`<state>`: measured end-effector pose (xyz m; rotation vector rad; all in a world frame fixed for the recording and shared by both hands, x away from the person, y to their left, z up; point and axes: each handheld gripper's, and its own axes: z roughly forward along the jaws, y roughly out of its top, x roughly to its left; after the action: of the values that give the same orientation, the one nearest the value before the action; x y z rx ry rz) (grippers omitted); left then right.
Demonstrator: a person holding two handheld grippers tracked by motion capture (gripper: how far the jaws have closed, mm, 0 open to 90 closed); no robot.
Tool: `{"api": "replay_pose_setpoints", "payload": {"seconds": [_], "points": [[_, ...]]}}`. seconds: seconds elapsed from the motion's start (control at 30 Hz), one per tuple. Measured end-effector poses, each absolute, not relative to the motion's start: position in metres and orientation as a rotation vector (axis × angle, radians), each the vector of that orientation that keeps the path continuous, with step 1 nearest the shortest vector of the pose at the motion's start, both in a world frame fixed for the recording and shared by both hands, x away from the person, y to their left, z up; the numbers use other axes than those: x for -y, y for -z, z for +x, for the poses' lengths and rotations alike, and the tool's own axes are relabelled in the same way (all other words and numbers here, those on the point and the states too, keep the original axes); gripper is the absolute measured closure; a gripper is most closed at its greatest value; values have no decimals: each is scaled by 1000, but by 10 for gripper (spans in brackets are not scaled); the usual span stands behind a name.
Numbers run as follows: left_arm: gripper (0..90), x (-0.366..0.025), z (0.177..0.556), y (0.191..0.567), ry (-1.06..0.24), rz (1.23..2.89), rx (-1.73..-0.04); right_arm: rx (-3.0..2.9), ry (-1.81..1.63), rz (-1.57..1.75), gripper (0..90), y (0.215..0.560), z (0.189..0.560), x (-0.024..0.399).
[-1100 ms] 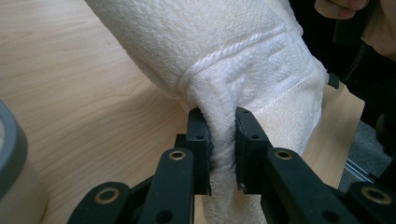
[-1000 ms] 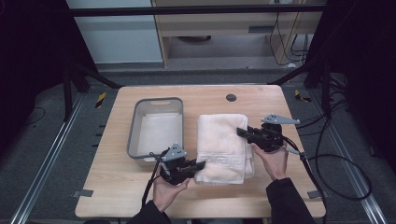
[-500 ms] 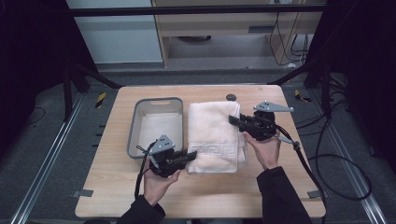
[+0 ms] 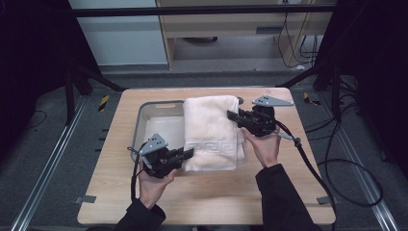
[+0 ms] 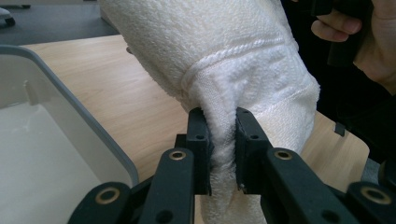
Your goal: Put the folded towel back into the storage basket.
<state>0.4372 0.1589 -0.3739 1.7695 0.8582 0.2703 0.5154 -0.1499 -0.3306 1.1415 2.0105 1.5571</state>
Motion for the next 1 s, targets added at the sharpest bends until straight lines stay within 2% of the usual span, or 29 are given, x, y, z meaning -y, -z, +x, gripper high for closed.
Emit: {"api": "replay_pose_setpoints", "payload": {"seconds": [1.0], "points": [[782, -202, 434, 341, -349, 1648, -883, -1997, -1581, 1029, 712, 284, 524, 104]]}}
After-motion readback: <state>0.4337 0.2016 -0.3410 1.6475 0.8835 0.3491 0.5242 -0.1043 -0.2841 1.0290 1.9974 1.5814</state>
